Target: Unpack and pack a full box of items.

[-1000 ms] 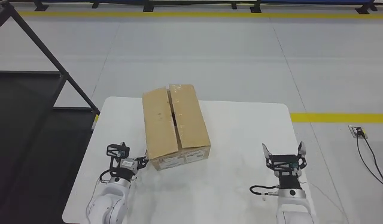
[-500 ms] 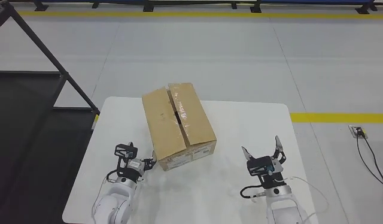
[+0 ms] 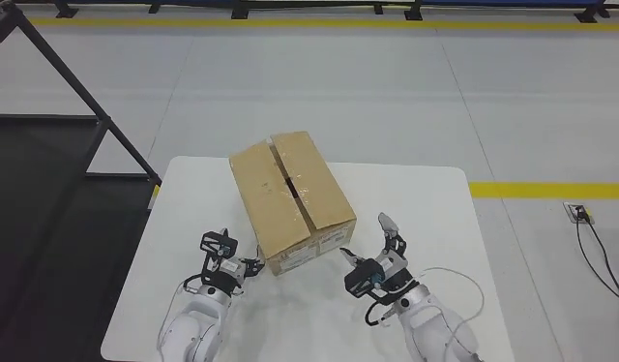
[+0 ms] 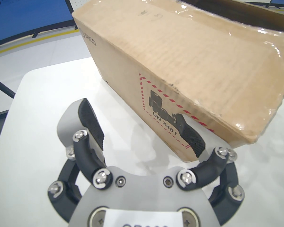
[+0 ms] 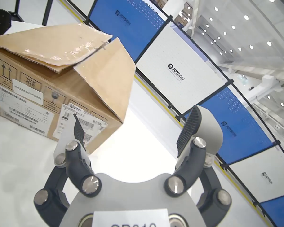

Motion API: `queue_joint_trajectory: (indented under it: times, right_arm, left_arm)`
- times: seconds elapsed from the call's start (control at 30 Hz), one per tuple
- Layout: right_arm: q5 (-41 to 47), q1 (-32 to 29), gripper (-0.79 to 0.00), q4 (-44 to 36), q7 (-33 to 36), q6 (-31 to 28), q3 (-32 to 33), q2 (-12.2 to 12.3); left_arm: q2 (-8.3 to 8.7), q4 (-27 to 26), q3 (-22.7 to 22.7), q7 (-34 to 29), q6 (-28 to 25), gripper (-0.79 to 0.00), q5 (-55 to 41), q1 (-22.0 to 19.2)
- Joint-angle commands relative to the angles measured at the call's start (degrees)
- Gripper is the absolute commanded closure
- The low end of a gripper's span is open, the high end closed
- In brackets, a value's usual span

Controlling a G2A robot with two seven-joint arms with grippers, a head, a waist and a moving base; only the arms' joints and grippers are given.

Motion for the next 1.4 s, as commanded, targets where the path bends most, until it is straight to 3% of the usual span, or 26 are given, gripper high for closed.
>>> queue_joint_trajectory:
  times: [0.0, 0.23, 0.43, 0.73, 0.77, 0.8, 0.87, 1.0, 1.17, 1.27, 1.3, 1.37]
  right_arm:
    - [-1.8, 1.8, -0.785, 1.1, 0.7, 0.1, -1.4, -0.3]
    - [-3.7, 6.8, -0.785, 5.6, 2.1, 3.0, -5.5, -1.8]
    - [-7.0, 10.1, -0.785, 9.5, 5.1, 9.9, -8.1, -3.3]
    - [-9.4, 12.5, -0.776, 12.0, 6.8, 12.4, -9.1, -4.5]
    - [-9.5, 12.8, -0.662, 12.3, 6.9, 12.4, -9.3, -4.6]
    - [-9.7, 13.1, -0.597, 12.8, 7.0, 12.1, -9.4, -4.8]
    - [-9.7, 13.9, -0.566, 13.7, 7.3, 11.2, -9.7, -5.0]
    - [-9.4, 15.3, -0.382, 15.8, 7.4, 10.3, -10.2, -5.6]
    - [-9.0, 16.8, -0.326, 18.1, 7.2, 9.8, -10.7, -6.3]
    - [-7.8, 17.3, -0.154, 18.8, 6.0, 8.8, -10.8, -6.6]
    - [-7.1, 17.4, -0.037, 18.7, 5.1, 8.3, -10.8, -6.7]
    - [-5.8, 17.2, 0.0, 18.5, 2.3, 7.0, -10.1, -6.6]
  left_arm:
    - [-0.13, 0.1, 0.5, 0.1, -0.1, -0.785, 0.1, 0.0]
    - [-0.65, 0.2, 2.5, 0.5, -0.2, -0.785, 0.2, -0.4]
    - [-1.0, 0.3, 3.4, 1.0, -0.2, -0.785, 0.5, -0.9]
    - [-0.75, 0.0, -0.5, 3.6, 1.1, -0.785, -1.1, 1.2]
    - [-0.67, -0.2, -1.2, 4.0, 1.2, -0.785, -1.4, 1.7]
    - [-0.59, -0.4, -2.1, 4.4, 1.3, -0.785, -1.8, 2.2]
    - [-0.41, -0.8, -3.9, 5.1, 1.5, -0.785, -2.6, 3.2]
    - [-0.03, -1.7, -7.9, 6.3, 1.9, -0.785, -4.7, 5.1]
    - [0.32, -3.0, -12.1, 7.1, 2.3, -0.785, -6.6, 7.1]
    - [0.44, -3.7, -14.1, 7.6, 2.3, -0.785, -7.9, 8.1]
    - [0.47, -3.8, -14.4, 7.6, 2.2, -0.785, -8.0, 8.3]
    - [0.55, -4.2, -15.4, 7.4, 2.2, -0.785, -8.1, 8.7]
